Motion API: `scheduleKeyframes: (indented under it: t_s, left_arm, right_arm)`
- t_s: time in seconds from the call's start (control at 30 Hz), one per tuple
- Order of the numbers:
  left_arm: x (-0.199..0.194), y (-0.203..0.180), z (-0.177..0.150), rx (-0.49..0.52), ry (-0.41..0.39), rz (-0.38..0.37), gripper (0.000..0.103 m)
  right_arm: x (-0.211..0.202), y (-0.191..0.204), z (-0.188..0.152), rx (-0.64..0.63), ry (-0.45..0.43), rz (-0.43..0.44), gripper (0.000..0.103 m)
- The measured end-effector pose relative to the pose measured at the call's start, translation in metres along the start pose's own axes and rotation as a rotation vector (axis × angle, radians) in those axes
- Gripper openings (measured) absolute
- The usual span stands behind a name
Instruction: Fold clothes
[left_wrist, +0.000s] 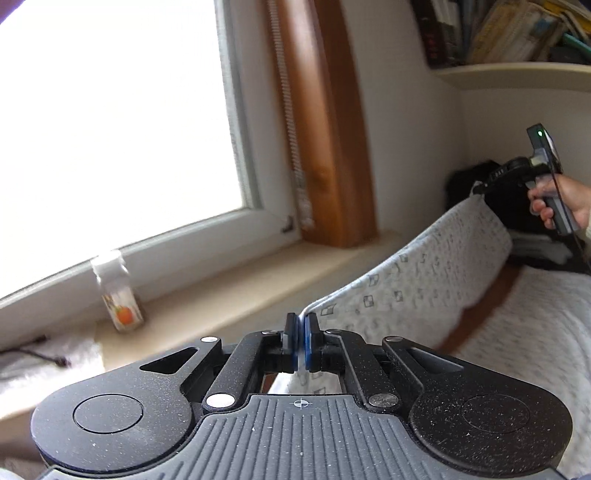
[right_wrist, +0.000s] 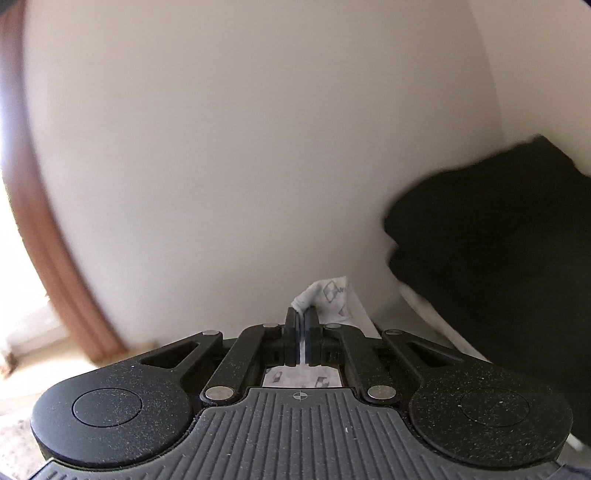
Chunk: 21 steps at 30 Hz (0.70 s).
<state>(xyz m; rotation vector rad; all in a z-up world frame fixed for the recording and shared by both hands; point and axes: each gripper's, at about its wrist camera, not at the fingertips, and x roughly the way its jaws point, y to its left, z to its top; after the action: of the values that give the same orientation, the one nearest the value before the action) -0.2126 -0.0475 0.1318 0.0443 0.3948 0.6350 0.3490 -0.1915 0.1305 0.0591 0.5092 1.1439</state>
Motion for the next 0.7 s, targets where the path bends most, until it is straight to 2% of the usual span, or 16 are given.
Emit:
scheduleKeyframes:
  t_s: [0.1,0.2,0.27,0.33,0.43,0.47,0.53,0.6,0.63,0.67,0.7]
  left_arm:
    - [0.006,0.014,0.023,-0.014,-0.033,0.036,0.003]
    - [-0.005,0.016,0.043,0.001,-0.072,0.041,0.003]
    - [-0.013,0.008,0.047,0.021,-0.081,0.017,0.003]
    - [-0.015,-0.002,0.038,0.015,-0.037,-0.059,0.003]
    - [-0.007,-0.026,0.009,0.009,0.064,-0.149,0.004]
    - [-0.005,-0.029,0.0,0.009,0.087,-0.162,0.008]
    - [-0.001,-0.037,-0.018,0.009,0.132,-0.188,0.014]
    - [0.003,-0.044,-0.035,0.01,0.177,-0.214,0.021]
    - [0.003,-0.038,-0.038,-0.01,0.178,-0.202,0.027]
    - [0.003,-0.031,-0.04,-0.031,0.178,-0.19,0.033]
    - [0.004,-0.022,-0.042,-0.058,0.178,-0.166,0.036]
  right_arm:
    - [0.018,0.025,0.022,-0.023,-0.076,-0.01,0.003]
    - [0.012,0.041,0.046,-0.031,-0.183,-0.014,0.003]
    - [0.002,0.04,0.054,-0.027,-0.22,-0.01,0.003]
    - [-0.006,0.03,0.05,-0.031,-0.208,-0.029,0.003]
    - [-0.005,0.002,0.023,-0.049,-0.069,-0.074,0.003]
    - [-0.003,-0.008,0.009,-0.058,-0.011,-0.097,0.004]
    - [0.002,-0.029,-0.019,-0.077,0.106,-0.145,0.012]
    - [0.005,-0.044,-0.042,-0.101,0.176,-0.177,0.017]
    - [0.006,-0.048,-0.05,-0.11,0.189,-0.18,0.026]
    - [0.006,-0.05,-0.057,-0.11,0.202,-0.17,0.03]
    - [0.008,-0.051,-0.062,-0.107,0.214,-0.156,0.035]
